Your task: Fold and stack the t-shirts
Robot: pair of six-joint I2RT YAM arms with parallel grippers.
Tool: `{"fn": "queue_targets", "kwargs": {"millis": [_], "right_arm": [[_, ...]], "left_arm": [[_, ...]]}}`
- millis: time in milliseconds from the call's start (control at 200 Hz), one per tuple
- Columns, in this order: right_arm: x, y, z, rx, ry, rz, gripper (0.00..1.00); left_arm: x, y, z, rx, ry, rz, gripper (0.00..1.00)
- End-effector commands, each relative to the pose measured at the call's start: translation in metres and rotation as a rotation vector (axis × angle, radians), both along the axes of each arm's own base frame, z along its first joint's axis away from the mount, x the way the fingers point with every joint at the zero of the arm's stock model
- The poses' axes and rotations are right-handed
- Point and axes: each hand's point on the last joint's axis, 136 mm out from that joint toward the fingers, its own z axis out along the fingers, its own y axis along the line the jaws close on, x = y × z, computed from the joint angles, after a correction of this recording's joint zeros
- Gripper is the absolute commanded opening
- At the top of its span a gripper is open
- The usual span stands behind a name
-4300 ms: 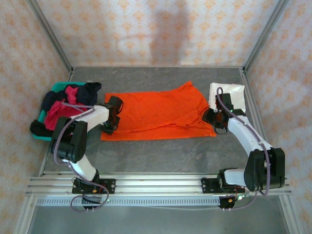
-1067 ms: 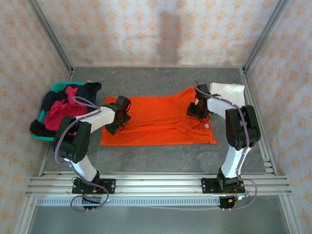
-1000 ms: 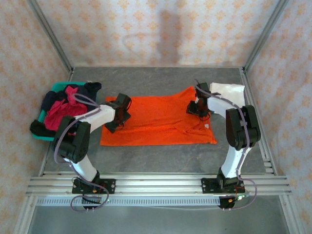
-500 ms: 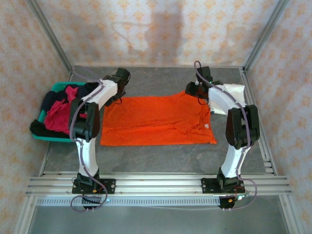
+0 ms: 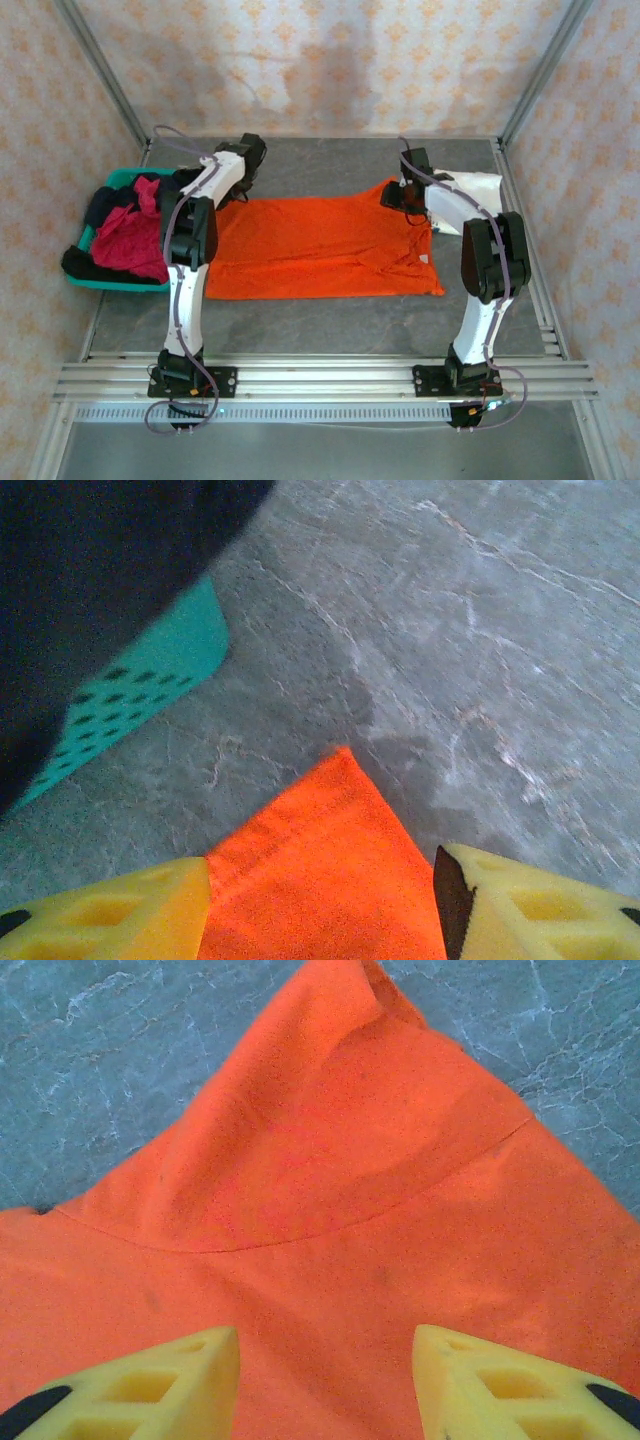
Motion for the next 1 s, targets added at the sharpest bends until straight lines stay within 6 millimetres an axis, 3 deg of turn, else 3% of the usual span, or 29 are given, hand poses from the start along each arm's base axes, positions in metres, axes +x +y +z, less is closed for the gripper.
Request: {"fn": "queue_targets", "kwargs": {"millis": [0, 245, 430, 806, 991], "right_arm": [[0.0, -0.004, 0.012, -0.006, -0.032, -0.01, 0.49], [-0.003, -0.003, 0.01, 0.004, -0.029, -0.009, 0.49], [-0.005, 0.0, 0.008, 0.018, -0.024, -0.003, 0.49], [-0.005, -0.004, 0.016, 0.0, -0.039, -0.006, 0.49], [0.01, -0.008, 0.025, 0.0, -0.054, -0.031, 0.49]], "left_arm": [[-0.011, 0.01, -0.019, -0.017, 0.067, 0.048, 0.61], [-0.012, 0.011, -0.051, -0.086, 0.107, 0.067, 0.54], [-0.008, 0.015, -0.051, -0.098, 0.102, 0.067, 0.5], [-0.012, 0.008, -0.071, -0.241, 0.071, 0.107, 0.0], [-0.007, 0.009, -0.063, -0.241, 0.044, 0.082, 0.0]]}}
